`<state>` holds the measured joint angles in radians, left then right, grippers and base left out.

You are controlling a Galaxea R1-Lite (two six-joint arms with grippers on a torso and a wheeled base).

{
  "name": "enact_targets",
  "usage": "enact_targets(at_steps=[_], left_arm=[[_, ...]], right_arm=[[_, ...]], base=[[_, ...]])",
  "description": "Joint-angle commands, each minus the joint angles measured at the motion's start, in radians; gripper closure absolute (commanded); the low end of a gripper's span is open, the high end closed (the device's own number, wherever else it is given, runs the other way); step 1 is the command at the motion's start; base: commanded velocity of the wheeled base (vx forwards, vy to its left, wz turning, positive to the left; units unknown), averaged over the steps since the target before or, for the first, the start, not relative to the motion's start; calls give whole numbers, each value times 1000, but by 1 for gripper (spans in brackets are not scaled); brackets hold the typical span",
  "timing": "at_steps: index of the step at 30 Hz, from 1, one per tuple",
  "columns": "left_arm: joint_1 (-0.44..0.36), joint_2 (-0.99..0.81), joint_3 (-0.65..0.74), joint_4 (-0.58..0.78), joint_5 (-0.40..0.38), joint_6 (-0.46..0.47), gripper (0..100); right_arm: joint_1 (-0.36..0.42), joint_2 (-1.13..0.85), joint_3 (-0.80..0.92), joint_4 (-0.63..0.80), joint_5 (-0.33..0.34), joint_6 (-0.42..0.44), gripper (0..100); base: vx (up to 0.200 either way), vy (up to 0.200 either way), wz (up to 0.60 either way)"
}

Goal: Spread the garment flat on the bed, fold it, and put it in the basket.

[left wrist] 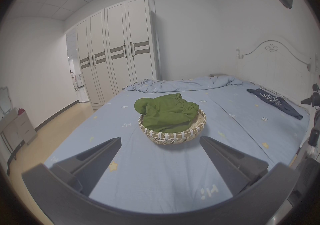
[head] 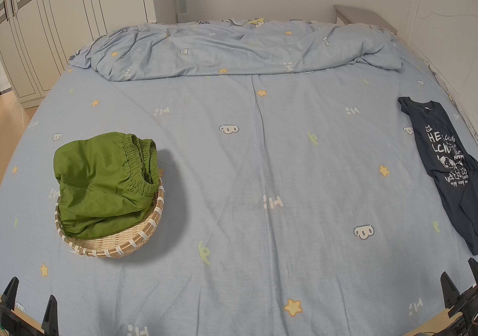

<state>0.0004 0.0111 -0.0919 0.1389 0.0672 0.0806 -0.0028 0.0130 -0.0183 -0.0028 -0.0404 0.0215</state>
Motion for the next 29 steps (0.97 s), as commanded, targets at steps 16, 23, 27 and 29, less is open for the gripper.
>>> enact_targets(at_steps=[16, 23, 27, 29], left_arm=[[3, -10, 90, -139, -58, -99, 0], [1, -11, 92, -139, -61, -82, 0], [1, -11, 90, -139, -61, -82, 0], [1, -11, 92, -139, -61, -82, 0]], right_arm=[[0, -8, 18, 4, 7, -14, 0], [1, -8, 18, 4, 34, -14, 0], [0, -8, 18, 3, 34, -14, 0], [0, -8, 18, 4, 34, -15, 0]], base=[[0, 0, 0], [0, 0, 0], [0, 0, 0], [0, 0, 0]])
